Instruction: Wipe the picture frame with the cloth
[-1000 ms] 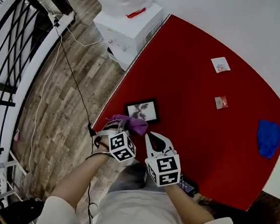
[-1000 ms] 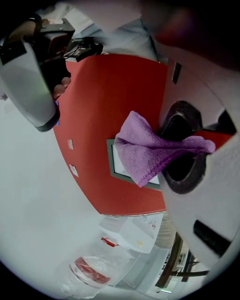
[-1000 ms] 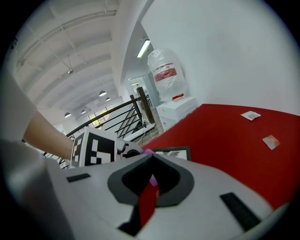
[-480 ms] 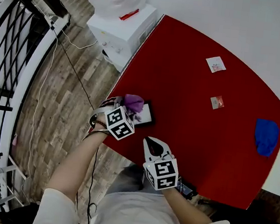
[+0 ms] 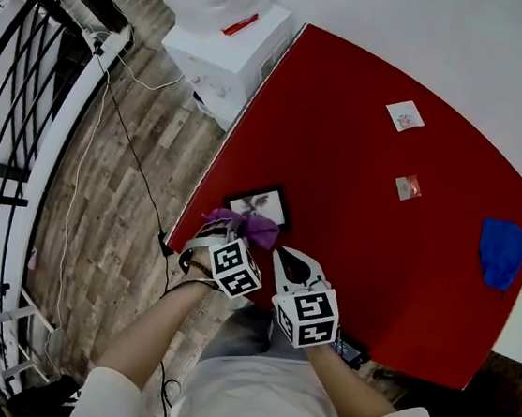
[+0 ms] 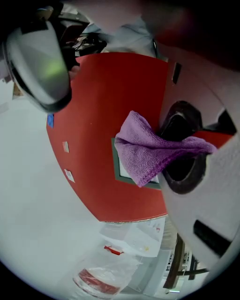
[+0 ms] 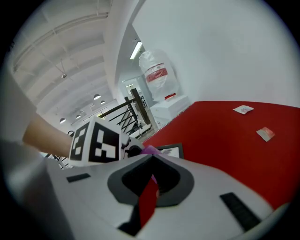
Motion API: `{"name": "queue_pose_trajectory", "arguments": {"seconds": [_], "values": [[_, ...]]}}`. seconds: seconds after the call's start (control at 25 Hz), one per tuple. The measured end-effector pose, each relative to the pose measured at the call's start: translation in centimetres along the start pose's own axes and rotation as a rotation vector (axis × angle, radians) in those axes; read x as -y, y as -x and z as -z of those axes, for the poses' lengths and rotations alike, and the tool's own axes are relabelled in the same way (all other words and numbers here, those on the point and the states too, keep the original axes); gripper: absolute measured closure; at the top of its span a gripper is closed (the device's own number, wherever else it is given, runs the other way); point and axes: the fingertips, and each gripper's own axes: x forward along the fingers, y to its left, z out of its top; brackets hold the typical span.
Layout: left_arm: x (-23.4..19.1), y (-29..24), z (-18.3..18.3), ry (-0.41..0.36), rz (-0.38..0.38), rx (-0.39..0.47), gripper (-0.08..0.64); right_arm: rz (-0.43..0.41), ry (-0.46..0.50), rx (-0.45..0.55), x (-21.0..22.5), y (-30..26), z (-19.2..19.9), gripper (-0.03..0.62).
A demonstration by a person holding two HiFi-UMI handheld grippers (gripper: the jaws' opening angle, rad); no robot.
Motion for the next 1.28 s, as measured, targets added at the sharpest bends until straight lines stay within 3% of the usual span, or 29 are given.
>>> {"name": "queue_pose_trajectory", "arguments": {"seconds": [0.24, 0.44, 0.6, 0.8, 1.08, 1.28], "values": [[1.3, 0.3, 0.0, -0.007, -0.012, 0.001, 0.497, -0.017, 0.007, -0.008, -0.7, 0.2, 0.4, 0.588], [-3.3, 0.8, -1.0, 0.051, -0.059, 0.014, 0.497, -0.013, 0.0, -0.015, -0.7, 0.5, 0.9, 0.588], [-7.5, -0.8, -1.1, 0.062, -0.084, -0.046, 0.497, -0.004, -0.012, -0.009, -0.5, 0.8, 0.8, 0.588], [-9.7, -1.3, -2.5, 0.021, -0.083, -0.08, 0.497, 0.008, -0.019, -0.016, 0.2, 1.0, 1.0, 0.588], [-4.6, -1.3, -3.4, -0.067, -0.029, -0.116, 0.497, 0.011, -0.021, -0.024, 0.9, 1.1, 1.6, 0.588], [0.1, -0.9, -2.7, -0.054, 0.022, -0.109, 0.497, 0.016, -0.025, -0.022, 1.6, 1.4, 1.9, 0.588]]}}
